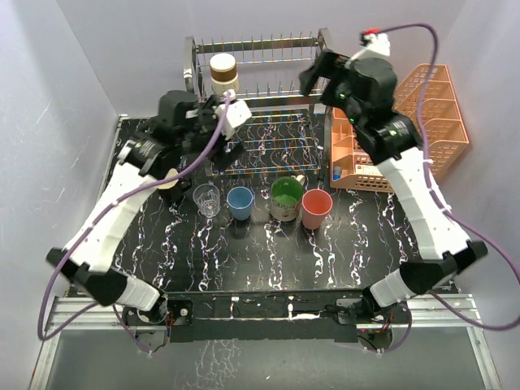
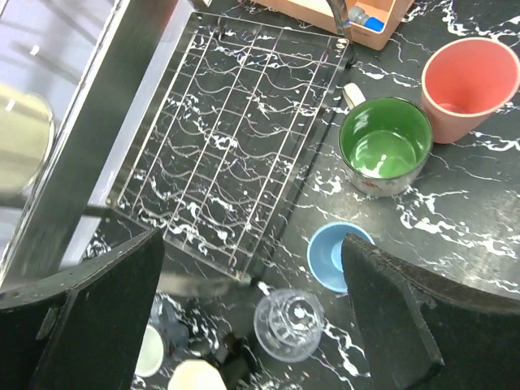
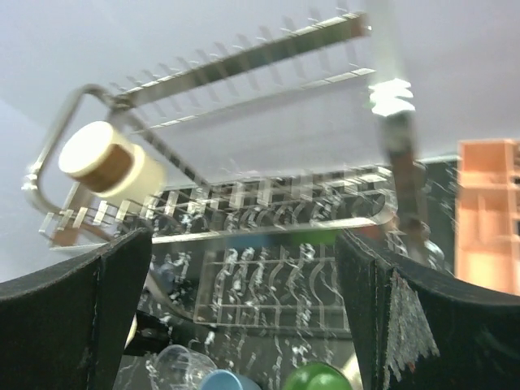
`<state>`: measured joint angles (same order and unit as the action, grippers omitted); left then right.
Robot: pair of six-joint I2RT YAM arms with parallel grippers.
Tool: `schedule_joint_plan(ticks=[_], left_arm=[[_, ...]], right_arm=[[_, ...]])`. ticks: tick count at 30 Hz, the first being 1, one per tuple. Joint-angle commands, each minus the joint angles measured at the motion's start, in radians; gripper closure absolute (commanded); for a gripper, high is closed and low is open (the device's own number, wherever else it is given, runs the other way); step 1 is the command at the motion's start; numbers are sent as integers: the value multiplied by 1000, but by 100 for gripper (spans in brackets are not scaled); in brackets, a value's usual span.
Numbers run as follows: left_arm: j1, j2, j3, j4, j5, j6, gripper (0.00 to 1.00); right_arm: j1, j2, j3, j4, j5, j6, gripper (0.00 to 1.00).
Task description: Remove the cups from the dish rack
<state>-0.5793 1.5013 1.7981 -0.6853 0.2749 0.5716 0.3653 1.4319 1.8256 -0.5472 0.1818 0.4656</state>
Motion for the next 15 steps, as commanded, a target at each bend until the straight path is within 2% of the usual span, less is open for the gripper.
schedule_joint_plan(ticks=[1, 4, 8, 11, 15], left_arm=[[48, -183, -119, -38, 83, -96, 12], [89, -287, -270, -46, 70, -103, 12], [115, -371, -383, -77, 45, -128, 12], [118, -412, -455, -86, 22, -121, 13], [118, -481, -563, -95, 10, -34, 14]], right_arm=[[161, 153, 211, 99, 107, -137, 2], [279, 322, 402, 104, 119, -223, 2], [348, 511, 598, 96, 114, -301, 2], [365, 584, 639, 128, 111, -318, 2], [370, 619, 617, 197, 123, -329, 2]])
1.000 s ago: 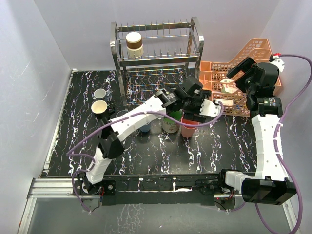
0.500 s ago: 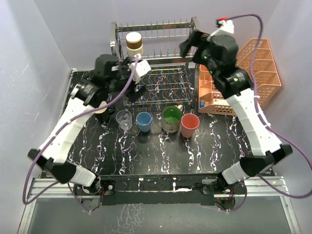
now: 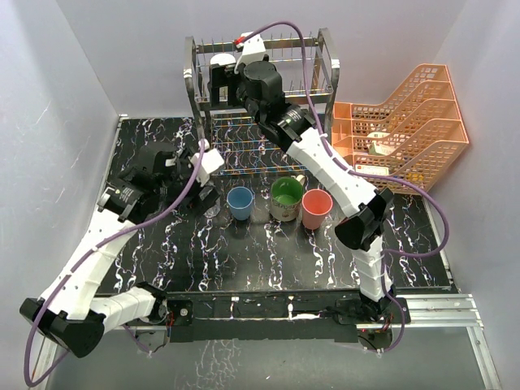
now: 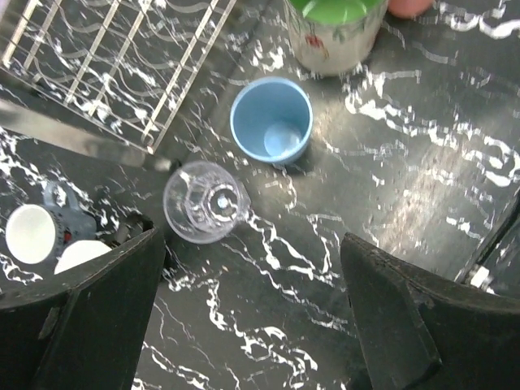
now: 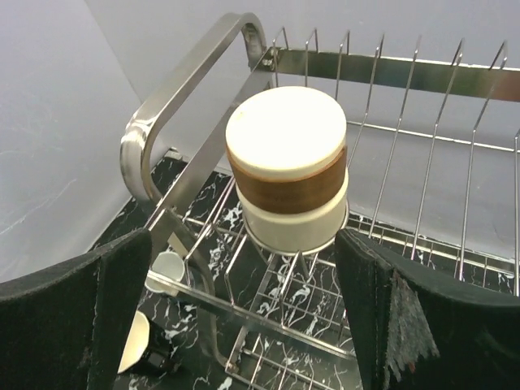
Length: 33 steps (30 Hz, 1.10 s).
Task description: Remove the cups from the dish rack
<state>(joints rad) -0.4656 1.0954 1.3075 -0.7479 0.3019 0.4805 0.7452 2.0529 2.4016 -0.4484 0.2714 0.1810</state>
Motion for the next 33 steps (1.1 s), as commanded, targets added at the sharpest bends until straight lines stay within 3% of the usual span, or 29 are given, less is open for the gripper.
schedule_joint_plan(ticks=[1, 9, 21, 33], left_arm=[[4, -90, -100, -39, -21, 80, 14], [4, -177, -227, -71, 1, 142, 14], [4, -209, -227, -48, 29, 124, 14], [4, -225, -189, 79, 11, 54, 15]], right_arm=[[-10, 7, 45, 105, 39, -50, 2], [-10, 77, 123, 170, 57, -110, 2], [-49, 161, 167, 211, -2, -134, 0], [-110, 233, 180, 229, -207, -112, 20]])
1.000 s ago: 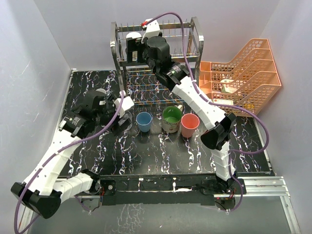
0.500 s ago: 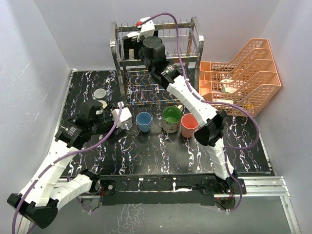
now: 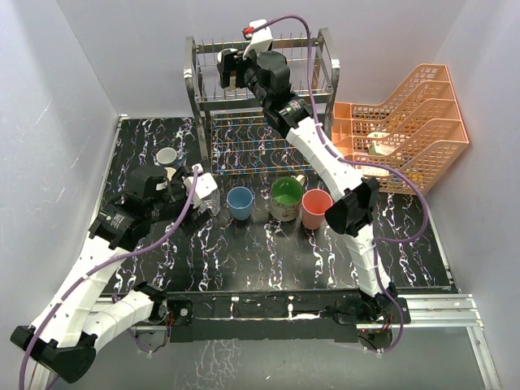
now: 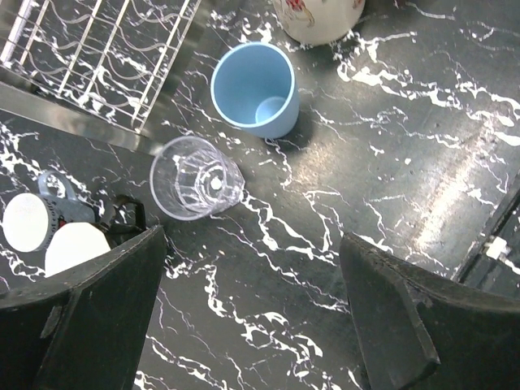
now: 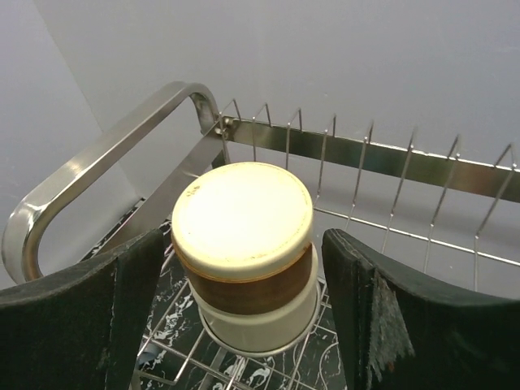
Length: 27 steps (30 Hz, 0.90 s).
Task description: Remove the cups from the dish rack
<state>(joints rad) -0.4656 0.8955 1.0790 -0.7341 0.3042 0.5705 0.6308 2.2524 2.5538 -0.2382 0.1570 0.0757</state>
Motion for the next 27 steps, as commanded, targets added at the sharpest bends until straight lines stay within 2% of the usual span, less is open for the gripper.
schedule_joint_plan(ticks=[1, 7, 9, 13, 14, 27], left_arm=[[4, -23, 43, 75, 7, -39, 15], [5, -6, 57, 114, 0, -58, 15], [4, -5, 64, 127, 0, -68, 15], [5, -18, 68, 174, -19, -80, 16], [4, -22, 67, 186, -26, -82, 16], [5, -49, 20, 395, -146, -121, 16]], right_arm=[[5, 38, 24, 18, -100, -14, 20], [-8, 63, 24, 35, -122, -10, 24], [-14, 65, 24, 49, -110, 6, 32], [-21, 54, 14, 105, -79, 21, 57], [-21, 47, 13, 124, -73, 21, 60], [-20, -120, -13, 321, -51, 48, 69]])
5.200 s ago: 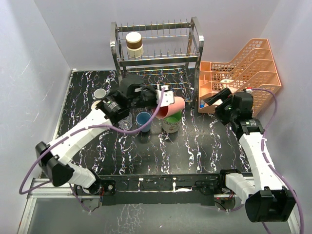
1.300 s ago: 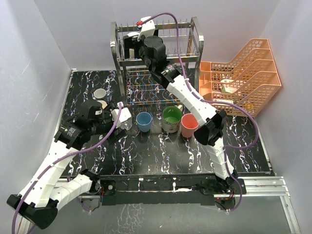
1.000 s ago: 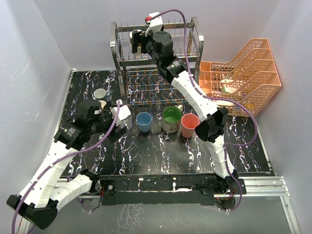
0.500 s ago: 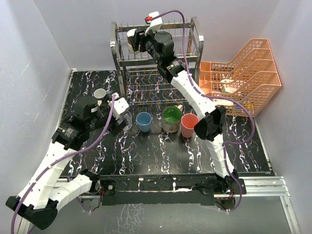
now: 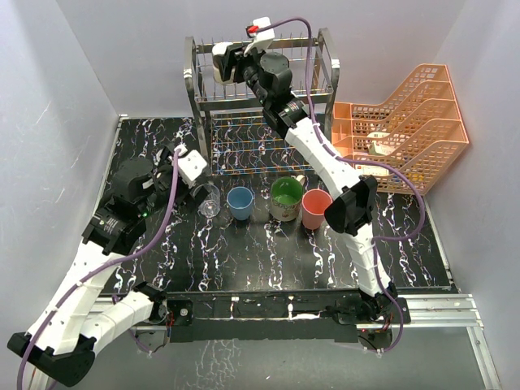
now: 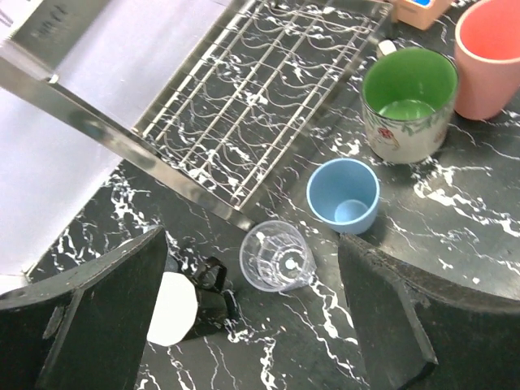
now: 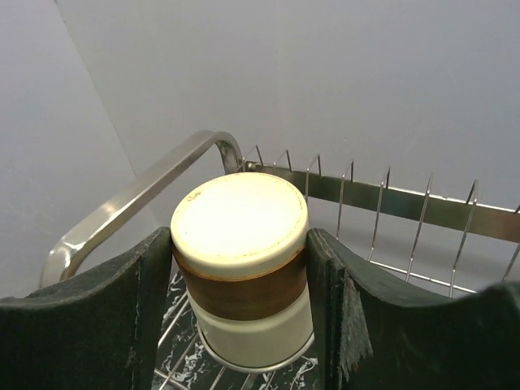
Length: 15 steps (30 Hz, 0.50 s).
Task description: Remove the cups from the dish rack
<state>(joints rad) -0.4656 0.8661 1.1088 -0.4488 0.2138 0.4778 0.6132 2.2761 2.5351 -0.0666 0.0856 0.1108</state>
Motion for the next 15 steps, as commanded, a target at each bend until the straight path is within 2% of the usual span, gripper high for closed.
schedule_joint_plan(ticks=[1, 10, 15], left_arm=[[4, -18, -12, 128, -64, -31, 16], [5, 23, -38, 399, -109, -48, 16], [5, 62, -50, 565, -72, -34, 17]], right_arm=[[-3, -164, -3, 153, 20, 17, 70], [-3, -369, -181, 133, 0, 102, 73], [5, -504, -300, 75, -50, 222, 75]])
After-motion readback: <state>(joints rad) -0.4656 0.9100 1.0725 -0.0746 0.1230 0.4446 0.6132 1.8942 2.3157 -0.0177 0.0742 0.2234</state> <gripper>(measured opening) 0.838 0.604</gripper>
